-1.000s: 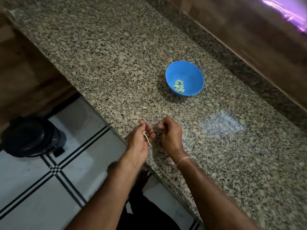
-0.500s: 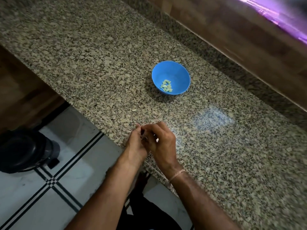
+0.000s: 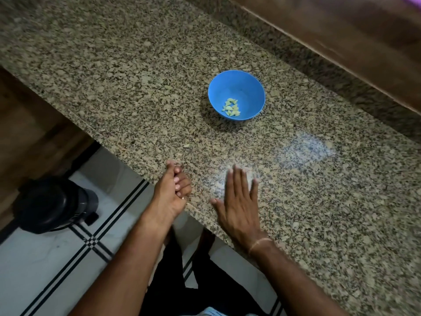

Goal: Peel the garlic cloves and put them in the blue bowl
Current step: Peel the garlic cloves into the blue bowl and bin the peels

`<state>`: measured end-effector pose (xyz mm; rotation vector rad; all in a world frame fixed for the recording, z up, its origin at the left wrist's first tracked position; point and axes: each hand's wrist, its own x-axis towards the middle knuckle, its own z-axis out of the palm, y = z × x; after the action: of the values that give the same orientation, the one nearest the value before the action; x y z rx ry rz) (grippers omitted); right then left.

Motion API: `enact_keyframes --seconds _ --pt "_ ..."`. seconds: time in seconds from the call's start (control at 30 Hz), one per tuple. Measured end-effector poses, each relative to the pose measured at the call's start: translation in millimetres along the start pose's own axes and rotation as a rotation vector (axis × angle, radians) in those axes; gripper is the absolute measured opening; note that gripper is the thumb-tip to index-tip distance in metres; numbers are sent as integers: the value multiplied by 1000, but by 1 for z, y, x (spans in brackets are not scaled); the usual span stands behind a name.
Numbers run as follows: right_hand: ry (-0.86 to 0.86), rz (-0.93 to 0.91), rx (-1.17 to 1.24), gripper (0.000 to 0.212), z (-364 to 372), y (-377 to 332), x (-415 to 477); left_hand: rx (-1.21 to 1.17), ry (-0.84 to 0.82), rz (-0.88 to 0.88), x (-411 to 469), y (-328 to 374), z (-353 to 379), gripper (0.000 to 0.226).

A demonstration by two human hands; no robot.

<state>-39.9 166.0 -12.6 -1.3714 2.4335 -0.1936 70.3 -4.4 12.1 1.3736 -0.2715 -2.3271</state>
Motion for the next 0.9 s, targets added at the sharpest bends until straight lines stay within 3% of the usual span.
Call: enact_keyframes --seconds 0.17,0.27,0.5,0.63,0.77,0.9 --pt "-18 -88 78 83 3 -36 53 0 -16 18 -3 2 -6 48" --pt "61 -84 263 87 -3 -29 50 -32 -12 45 -7 3 -9 48" --pt "286 -99 485 21 4 -42 58 -39 9 59 -11 1 -5 47" --pt "314 -116 362 3 2 -34 67 -50 -12 52 -11 2 -8 47" --pt "316 -150 160 11 2 -35 69 -54 -13 52 -11 2 -12 49" --pt "170 -144 75 7 -10 -41 73 -50 -17 29 -15 1 -17 47"
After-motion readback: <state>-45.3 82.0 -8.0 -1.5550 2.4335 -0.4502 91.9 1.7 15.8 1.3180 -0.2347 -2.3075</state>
